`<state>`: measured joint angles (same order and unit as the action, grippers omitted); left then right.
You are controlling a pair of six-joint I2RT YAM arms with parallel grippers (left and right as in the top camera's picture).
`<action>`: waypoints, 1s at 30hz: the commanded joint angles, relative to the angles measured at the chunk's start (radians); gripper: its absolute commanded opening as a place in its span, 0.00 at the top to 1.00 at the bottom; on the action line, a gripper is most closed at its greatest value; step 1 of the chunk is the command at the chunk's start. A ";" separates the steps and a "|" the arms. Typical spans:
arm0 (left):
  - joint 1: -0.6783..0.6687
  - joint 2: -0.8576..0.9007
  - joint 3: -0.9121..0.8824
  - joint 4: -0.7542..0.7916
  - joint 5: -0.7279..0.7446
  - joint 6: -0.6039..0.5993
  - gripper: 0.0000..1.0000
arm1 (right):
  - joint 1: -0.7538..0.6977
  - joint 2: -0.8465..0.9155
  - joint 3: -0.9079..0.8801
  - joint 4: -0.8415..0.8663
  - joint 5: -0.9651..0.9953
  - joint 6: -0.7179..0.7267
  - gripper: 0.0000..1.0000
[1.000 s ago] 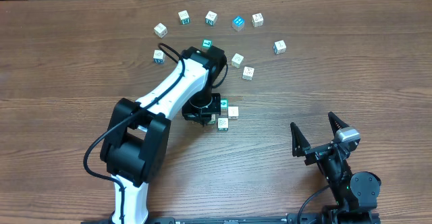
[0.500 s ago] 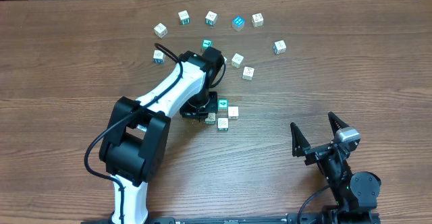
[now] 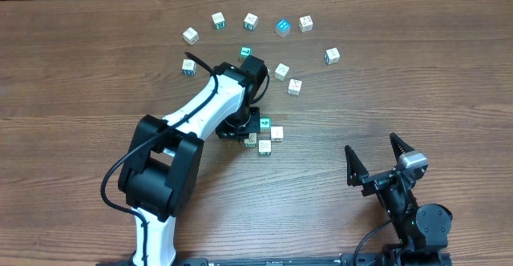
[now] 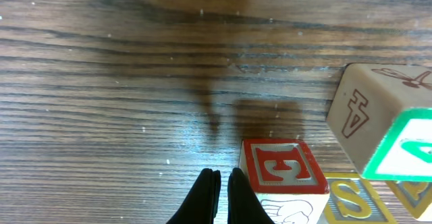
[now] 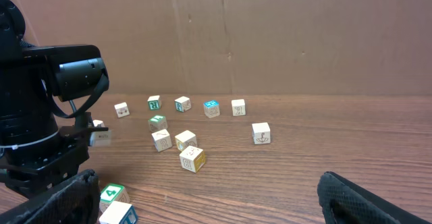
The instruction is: Form a circle
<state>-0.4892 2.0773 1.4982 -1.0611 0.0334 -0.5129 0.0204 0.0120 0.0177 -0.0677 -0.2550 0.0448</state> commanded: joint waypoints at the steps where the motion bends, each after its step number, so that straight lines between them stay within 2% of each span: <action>1: -0.008 -0.030 -0.005 0.001 0.012 -0.007 0.96 | -0.003 -0.009 -0.010 0.006 0.008 -0.005 0.00; 22: -0.021 -0.030 -0.005 0.018 0.004 -0.007 0.96 | -0.003 -0.009 -0.010 0.006 0.008 -0.005 0.00; 30: 0.000 -0.030 0.067 -0.040 -0.070 -0.007 0.96 | -0.003 -0.009 -0.010 0.006 0.008 -0.005 0.00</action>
<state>-0.5030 2.0773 1.5024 -1.0695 0.0101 -0.5167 0.0204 0.0120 0.0177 -0.0677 -0.2546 0.0448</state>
